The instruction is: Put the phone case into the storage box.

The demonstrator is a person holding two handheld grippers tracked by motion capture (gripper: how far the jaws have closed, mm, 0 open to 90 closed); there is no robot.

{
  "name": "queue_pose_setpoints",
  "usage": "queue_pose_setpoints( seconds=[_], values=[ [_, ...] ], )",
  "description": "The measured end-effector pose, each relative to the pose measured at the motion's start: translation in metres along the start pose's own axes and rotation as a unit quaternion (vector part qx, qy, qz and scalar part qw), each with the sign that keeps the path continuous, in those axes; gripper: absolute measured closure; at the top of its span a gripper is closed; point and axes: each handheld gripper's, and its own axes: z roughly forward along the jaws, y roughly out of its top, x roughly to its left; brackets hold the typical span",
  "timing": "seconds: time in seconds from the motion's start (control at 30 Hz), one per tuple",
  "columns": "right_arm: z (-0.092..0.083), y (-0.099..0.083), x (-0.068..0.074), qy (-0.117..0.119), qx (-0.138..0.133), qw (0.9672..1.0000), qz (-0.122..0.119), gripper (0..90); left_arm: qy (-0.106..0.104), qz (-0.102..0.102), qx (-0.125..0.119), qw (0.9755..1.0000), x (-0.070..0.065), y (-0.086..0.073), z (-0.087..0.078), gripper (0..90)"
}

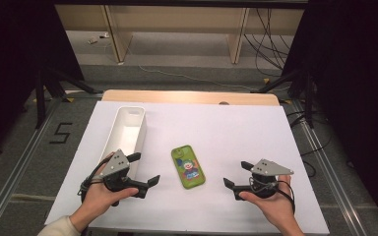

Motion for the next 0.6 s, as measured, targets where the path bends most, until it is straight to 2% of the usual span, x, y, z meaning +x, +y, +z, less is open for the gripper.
queue_pose_setpoints(
  seconds=[0.6],
  values=[
    [0.0025,0.0016,0.0055,-0.001,0.005,1.0000,0.000,14.2,0.000,0.002,0.001,1.0000,-0.0009,0.0001,0.0000,0.0]
  ],
)
